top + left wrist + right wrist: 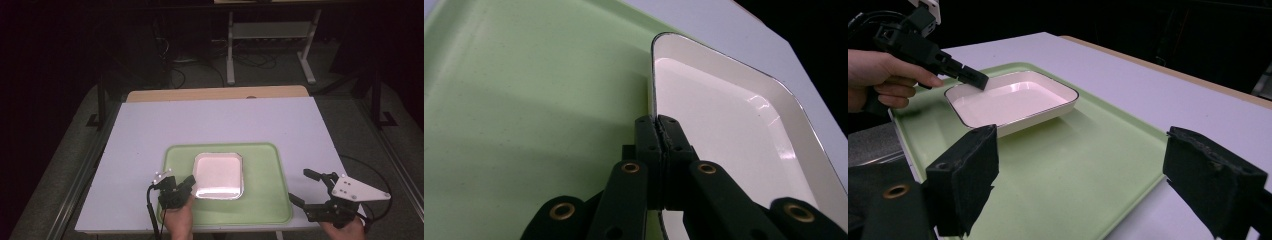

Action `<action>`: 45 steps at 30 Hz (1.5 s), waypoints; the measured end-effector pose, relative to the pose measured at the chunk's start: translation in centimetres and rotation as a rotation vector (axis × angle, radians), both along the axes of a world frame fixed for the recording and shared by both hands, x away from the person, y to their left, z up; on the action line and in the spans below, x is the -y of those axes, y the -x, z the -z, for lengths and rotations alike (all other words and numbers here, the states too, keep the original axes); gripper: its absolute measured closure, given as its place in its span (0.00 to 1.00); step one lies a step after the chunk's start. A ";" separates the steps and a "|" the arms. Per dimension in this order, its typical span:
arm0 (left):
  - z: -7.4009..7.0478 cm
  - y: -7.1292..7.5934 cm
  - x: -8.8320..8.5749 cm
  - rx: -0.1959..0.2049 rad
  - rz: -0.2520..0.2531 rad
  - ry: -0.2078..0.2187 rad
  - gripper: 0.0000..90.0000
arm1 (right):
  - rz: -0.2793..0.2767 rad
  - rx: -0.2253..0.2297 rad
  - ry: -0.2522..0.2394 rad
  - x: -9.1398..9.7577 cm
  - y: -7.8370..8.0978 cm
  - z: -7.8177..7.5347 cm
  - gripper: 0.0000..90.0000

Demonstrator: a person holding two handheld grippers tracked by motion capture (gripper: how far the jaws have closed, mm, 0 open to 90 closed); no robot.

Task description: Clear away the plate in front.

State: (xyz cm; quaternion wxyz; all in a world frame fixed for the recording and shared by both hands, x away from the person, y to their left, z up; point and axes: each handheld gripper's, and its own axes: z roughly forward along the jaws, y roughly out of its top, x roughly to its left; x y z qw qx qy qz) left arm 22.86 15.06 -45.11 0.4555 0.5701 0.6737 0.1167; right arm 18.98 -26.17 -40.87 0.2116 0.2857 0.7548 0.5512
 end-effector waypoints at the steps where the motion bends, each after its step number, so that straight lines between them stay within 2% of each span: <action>1: 0.0 0.0 0.1 0.000 -0.002 -0.004 0.99 | -0.003 0.001 0.002 0.0 0.0 0.0 0.15; 8: 0.6 -0.2 0.3 -0.026 -0.006 -0.010 0.99 | -0.004 0.002 0.002 -0.1 0.0 0.0 0.15; 14: 0.8 -0.2 0.8 -0.043 -0.010 -0.042 0.99 | -0.009 0.000 0.002 -0.1 0.0 -0.1 0.15; 18: 0.6 -0.1 1.0 -0.065 -0.015 -0.027 0.97 | -0.011 -0.001 0.002 -0.1 0.0 0.0 0.15; 20: 0.6 0.0 1.1 -0.067 -0.016 -0.039 0.97 | -0.013 -0.003 0.004 -0.1 0.0 0.0 0.15; 24: 0.7 0.2 1.1 -0.074 -0.025 -0.035 0.97 | -0.016 -0.002 0.003 -0.2 0.0 0.0 0.15; 36: 0.8 0.1 1.0 -0.068 -0.020 -0.042 0.96 | -0.024 -0.005 0.008 -0.5 -0.2 0.0 0.15; 38: 0.6 0.3 0.9 -0.052 -0.032 -0.027 0.90 | -0.026 -0.005 0.011 -0.5 -0.2 0.0 0.15; 40: 0.3 0.4 0.9 -0.033 -0.023 -0.048 0.88 | -0.026 -0.009 0.014 -0.5 -0.3 0.0 0.15; 45: -0.2 0.8 0.2 0.000 -0.031 -0.032 0.82 | -0.024 -0.008 0.018 -0.6 -0.3 0.0 0.15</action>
